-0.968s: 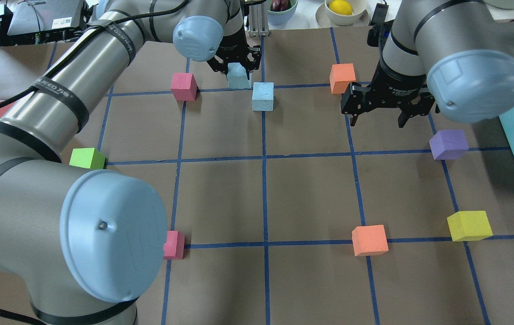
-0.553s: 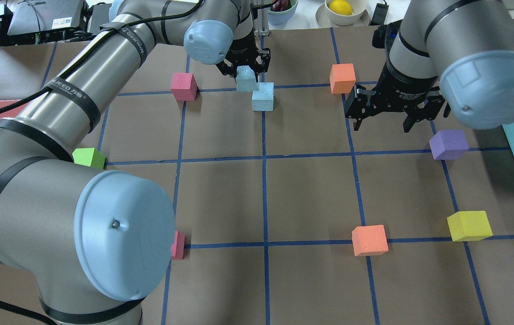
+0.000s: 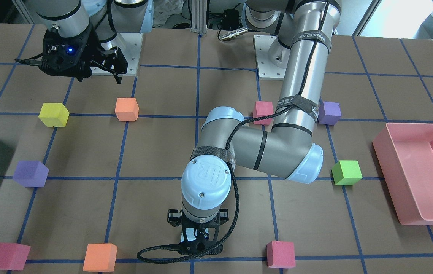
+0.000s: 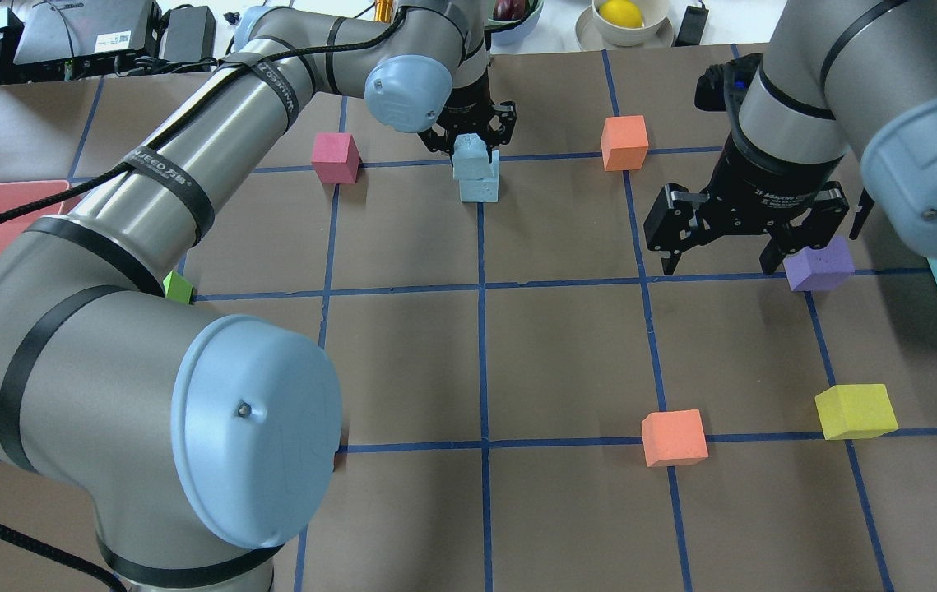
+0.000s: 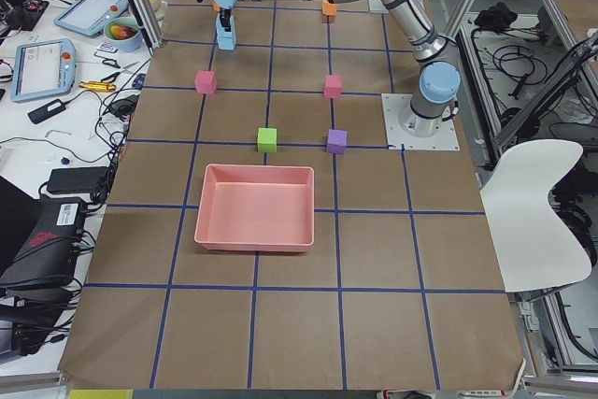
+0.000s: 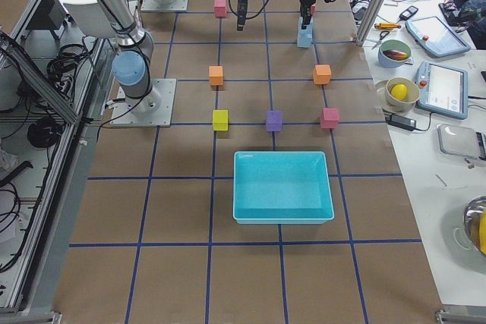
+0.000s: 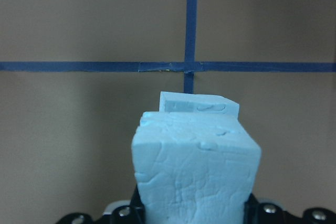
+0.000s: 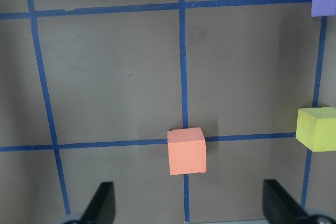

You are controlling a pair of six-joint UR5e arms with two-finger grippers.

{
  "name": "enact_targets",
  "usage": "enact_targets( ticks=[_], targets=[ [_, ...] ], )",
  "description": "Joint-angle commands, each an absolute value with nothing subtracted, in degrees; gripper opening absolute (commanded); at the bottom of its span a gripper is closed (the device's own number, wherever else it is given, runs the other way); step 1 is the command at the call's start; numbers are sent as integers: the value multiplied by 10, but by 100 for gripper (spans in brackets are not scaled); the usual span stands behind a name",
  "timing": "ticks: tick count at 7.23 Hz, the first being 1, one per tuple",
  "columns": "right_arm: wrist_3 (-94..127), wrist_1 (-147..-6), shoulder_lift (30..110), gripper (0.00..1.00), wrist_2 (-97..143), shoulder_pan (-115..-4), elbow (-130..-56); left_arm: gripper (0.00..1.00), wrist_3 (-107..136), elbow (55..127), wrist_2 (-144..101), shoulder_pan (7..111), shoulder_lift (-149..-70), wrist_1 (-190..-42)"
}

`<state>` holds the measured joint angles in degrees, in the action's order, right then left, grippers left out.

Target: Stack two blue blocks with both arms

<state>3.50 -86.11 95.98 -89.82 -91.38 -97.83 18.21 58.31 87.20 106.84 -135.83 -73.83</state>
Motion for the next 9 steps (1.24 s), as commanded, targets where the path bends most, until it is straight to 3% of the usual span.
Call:
enact_targets(
  ticks=[1,5,6,8,9],
  targets=[
    [23,-859,962,100,-896,-916,-976,0,183,573,872,1069,-1366,-738],
    [25,-882,958,100,-896,-918,-977,0,187,565,874,1072,-1375,-737],
    [26,-886,957,100,-896,-917,-978,8,187,566,875,1072,-1376,-737],
    [25,-892,957,100,-896,-917,-979,91,189,567,877,1074,-1382,-720],
    [26,-892,958,100,-896,-918,-979,100,199,571,877,1077,-1385,-715]
  ],
)
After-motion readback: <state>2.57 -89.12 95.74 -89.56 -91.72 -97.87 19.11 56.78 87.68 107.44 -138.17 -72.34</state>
